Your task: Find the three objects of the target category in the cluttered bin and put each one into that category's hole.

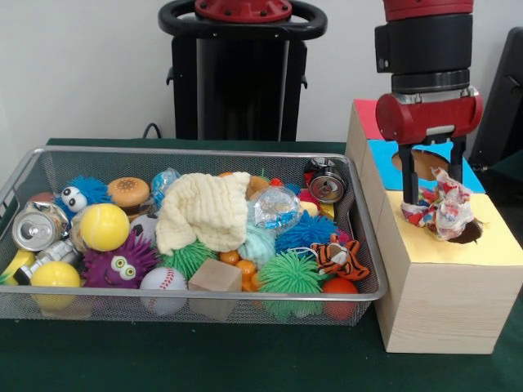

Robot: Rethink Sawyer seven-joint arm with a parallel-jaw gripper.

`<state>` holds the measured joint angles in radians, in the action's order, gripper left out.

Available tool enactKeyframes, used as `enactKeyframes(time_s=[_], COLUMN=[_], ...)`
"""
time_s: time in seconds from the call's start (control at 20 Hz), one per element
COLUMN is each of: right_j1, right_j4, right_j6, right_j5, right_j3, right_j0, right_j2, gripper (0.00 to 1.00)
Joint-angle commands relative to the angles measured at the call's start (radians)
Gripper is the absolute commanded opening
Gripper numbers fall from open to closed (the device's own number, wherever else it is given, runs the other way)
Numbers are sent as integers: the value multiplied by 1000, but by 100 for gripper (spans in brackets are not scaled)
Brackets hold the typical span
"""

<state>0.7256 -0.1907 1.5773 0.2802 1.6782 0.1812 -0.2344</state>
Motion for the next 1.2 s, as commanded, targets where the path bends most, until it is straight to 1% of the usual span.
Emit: enactKeyframes(time_s=[0.05, 0.9, 1.1, 1.2], right_j1=[55, 45, 41, 43], right_j4=[56, 55, 46, 58], right_j6=[101, 94, 99, 114], right_j5=[168, 153, 137, 143], right_j3=[68, 62, 50, 57], right_j0=[26, 35, 28, 26], right_j2=[-49, -51, -41, -38], gripper=[100, 100, 100, 100])
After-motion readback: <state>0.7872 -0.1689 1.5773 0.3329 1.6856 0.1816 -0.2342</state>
